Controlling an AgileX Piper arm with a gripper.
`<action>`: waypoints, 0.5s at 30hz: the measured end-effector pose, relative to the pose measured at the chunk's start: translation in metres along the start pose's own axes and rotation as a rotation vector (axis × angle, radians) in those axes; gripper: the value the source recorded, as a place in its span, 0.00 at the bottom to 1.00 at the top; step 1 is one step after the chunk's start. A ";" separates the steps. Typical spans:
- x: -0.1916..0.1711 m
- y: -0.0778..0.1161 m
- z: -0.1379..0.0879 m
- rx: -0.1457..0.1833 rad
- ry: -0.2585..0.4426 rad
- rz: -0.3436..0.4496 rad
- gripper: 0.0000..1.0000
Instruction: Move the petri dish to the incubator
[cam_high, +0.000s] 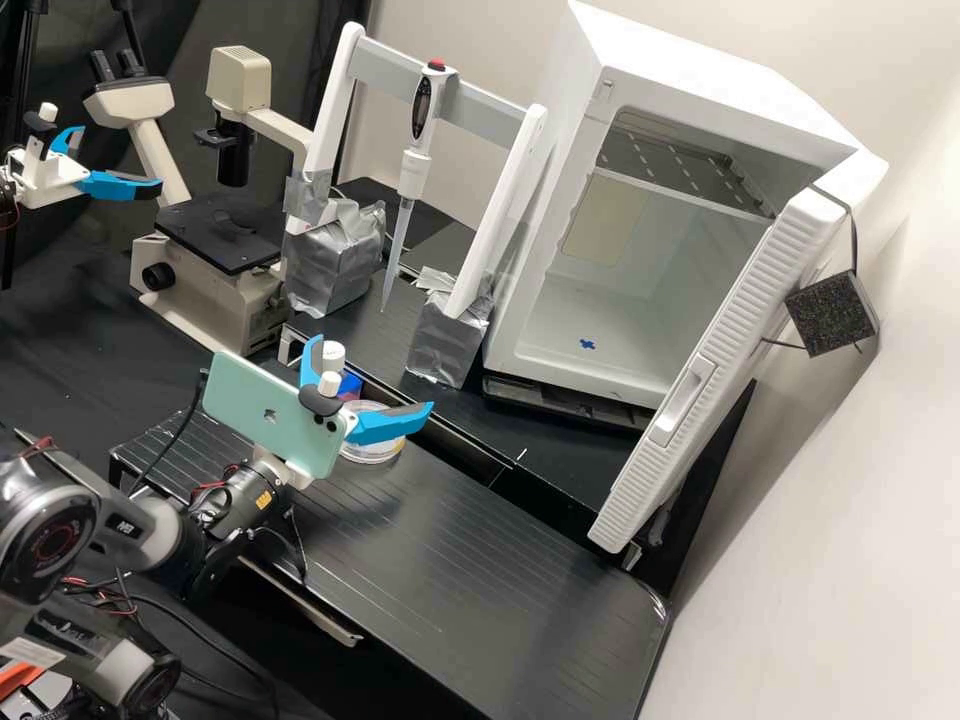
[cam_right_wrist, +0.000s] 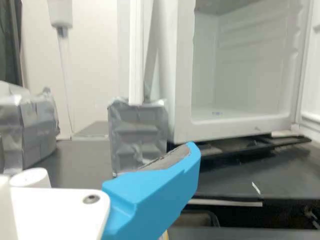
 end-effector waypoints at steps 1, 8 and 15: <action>0.000 0.000 0.001 -0.003 -0.008 -0.003 1.00; 0.000 0.002 0.009 -0.025 -0.062 -0.010 1.00; -0.001 -0.003 0.014 -0.043 -0.101 -0.080 1.00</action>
